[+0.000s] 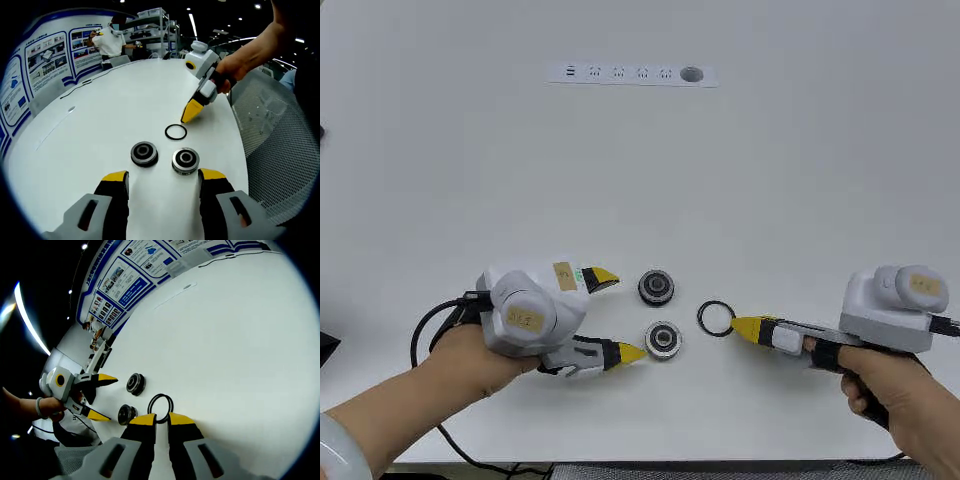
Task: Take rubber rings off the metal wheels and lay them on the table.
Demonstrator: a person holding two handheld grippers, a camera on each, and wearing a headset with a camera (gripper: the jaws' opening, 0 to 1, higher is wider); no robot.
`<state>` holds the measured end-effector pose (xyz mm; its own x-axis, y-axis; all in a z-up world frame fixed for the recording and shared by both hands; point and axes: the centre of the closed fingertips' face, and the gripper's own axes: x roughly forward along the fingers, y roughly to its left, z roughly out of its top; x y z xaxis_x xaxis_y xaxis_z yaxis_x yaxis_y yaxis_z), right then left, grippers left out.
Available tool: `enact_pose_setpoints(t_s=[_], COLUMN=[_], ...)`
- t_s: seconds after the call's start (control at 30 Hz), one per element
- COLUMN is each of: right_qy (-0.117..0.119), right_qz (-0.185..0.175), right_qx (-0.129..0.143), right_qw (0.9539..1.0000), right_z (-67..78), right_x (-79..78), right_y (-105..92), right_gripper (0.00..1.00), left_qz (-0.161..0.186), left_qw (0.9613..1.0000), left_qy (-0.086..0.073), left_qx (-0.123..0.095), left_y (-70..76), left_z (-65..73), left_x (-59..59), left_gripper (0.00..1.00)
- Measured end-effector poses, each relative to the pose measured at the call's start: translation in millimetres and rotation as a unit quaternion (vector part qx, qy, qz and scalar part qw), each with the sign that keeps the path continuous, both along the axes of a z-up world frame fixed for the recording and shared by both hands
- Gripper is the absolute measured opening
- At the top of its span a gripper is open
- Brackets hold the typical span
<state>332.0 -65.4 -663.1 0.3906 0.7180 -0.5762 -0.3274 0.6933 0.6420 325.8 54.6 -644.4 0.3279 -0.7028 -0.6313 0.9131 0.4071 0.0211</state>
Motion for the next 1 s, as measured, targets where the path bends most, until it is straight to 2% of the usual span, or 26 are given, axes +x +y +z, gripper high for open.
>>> enact_pose_setpoints(t_s=[0.1,0.23,0.5,0.87,1.0], right_qy=[-0.002,-0.003,-0.009,-0.013,-0.012], right_qz=[0.000,-0.008,-0.010,0.000,0.002], right_qx=[-0.005,0.001,0.018,0.030,0.032], right_qw=[1.0000,1.0000,0.9997,0.9995,0.9994], right_z=[1.3,3.1,15.2,18.9,18.8], right_x=[-0.2,2.2,5.9,11.2,11.9], right_y=[-0.8,-0.3,11.1,22.3,25.4], right_gripper=[0.12,0.12,0.11,0.11,0.10], left_qz=[0.000,0.001,0.013,0.017,0.015], left_qw=[1.0000,1.0000,0.9999,0.9998,0.9998], left_qy=[-0.001,-0.002,-0.005,-0.012,-0.013], left_qx=[0.000,-0.001,-0.001,-0.001,0.006], left_y=[-0.6,-0.8,-0.1,-11.8,-14.8], left_z=[-0.4,-0.1,3.9,7.6,6.3], left_x=[0.9,2.6,14.3,31.4,34.8], left_gripper=[0.57,0.57,0.54,0.47,0.44])
